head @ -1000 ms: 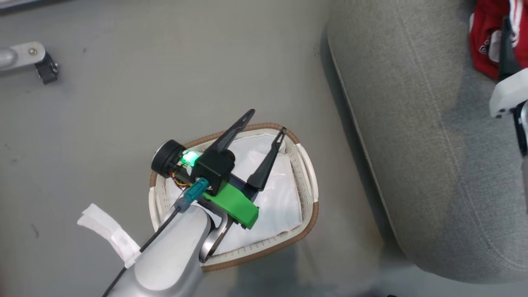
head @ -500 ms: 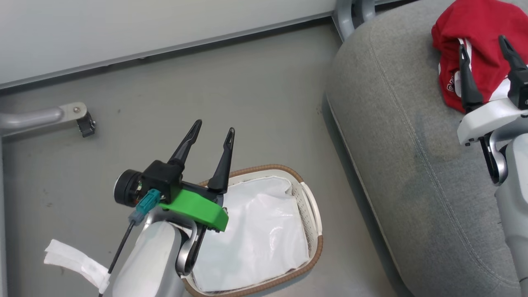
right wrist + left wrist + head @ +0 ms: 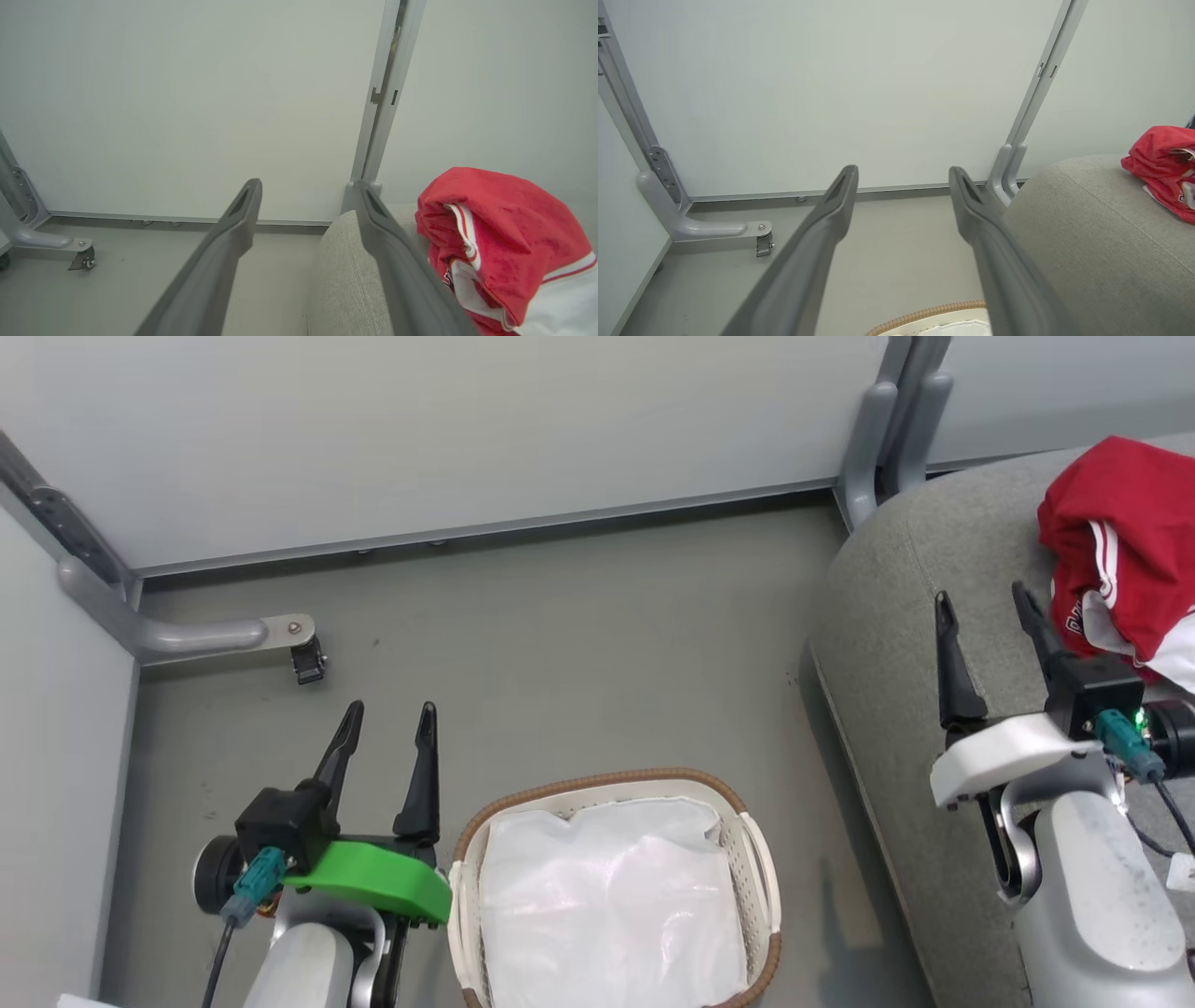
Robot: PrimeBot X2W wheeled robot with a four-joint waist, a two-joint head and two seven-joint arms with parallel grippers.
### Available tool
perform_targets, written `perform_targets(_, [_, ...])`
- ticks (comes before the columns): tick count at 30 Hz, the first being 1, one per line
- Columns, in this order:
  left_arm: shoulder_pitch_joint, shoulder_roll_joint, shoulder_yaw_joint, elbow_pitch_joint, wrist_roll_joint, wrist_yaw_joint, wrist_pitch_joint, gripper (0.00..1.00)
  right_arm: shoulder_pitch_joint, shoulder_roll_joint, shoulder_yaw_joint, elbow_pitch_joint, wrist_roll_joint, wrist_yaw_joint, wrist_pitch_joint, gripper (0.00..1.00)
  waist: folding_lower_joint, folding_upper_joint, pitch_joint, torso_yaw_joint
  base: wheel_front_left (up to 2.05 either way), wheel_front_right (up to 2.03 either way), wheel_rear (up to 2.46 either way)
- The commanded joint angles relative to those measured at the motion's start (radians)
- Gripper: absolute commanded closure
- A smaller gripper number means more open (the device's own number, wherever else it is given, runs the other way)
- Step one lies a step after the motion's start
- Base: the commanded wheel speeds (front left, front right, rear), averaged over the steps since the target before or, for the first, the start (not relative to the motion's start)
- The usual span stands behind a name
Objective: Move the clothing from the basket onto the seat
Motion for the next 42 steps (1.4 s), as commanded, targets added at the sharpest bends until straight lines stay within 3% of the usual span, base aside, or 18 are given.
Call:
perform_targets(1, [0.030,-0.001,0.014,-0.004,0.007,0.005,0.000,0.00,0.032,0.007,-0.003,-0.016,0.005,-0.001,-0.002,0.00,0.0001,0.0000,-0.031,0.031,0.00,0.00,0.00])
perform_targets(15, [0.179,-0.004,0.107,-0.055,-0.015,0.023,0.000,0.00,0.225,0.027,0.030,-0.095,0.039,-0.001,-0.002,0.00,0.0001,0.0000,-0.077,0.057,0.00,0.00,0.00])
perform_targets(36, [0.207,-0.004,0.105,-0.060,-0.032,0.031,0.000,0.00,0.252,0.027,0.082,-0.096,0.081,-0.001,-0.002,0.00,0.0001,0.0000,-0.094,0.057,0.00,0.00,0.00])
perform_targets(37, [0.187,-0.004,0.104,-0.061,-0.029,0.027,0.000,1.00,0.243,0.030,0.083,-0.094,0.077,0.000,0.000,1.00,0.0001,0.0000,-0.094,0.057,0.00,0.00,0.00])
perform_targets(42, [0.187,-0.006,0.103,-0.023,-0.037,0.026,0.003,1.00,0.260,0.038,0.083,-0.058,0.086,0.000,0.007,1.00,0.0001,0.0000,-0.095,0.056,0.00,0.00,0.00])
